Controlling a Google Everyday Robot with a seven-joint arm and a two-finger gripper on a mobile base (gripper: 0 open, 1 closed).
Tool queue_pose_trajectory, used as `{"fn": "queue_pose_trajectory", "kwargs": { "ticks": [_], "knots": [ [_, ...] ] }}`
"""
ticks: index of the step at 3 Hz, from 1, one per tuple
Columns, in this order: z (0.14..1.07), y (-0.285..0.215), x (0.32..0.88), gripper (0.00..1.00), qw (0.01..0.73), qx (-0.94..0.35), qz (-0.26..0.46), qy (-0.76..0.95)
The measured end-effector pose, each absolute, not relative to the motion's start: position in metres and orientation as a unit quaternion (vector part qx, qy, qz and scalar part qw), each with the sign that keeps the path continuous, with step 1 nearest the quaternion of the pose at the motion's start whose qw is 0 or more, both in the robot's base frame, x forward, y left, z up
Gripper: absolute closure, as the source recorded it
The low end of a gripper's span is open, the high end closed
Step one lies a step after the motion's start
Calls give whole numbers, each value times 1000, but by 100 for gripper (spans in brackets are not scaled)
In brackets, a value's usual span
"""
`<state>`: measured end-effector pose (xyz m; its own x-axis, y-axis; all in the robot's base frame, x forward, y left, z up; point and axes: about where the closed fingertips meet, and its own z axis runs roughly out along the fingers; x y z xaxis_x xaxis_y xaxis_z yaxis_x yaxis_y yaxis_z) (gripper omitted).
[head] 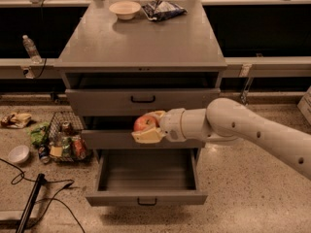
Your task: Place apple into bottom drawer
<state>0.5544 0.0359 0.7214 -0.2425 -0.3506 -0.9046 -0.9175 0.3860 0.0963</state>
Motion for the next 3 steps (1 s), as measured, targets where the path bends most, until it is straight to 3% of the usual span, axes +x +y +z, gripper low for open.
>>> {"fn": "queue_pose_trajectory", "kwargs": {
  "ticks": [1,3],
  "knots": [
    [640,53,555,100,429,-460,351,693],
    [513,41,583,100,408,-506,259,714]
  ]
}}
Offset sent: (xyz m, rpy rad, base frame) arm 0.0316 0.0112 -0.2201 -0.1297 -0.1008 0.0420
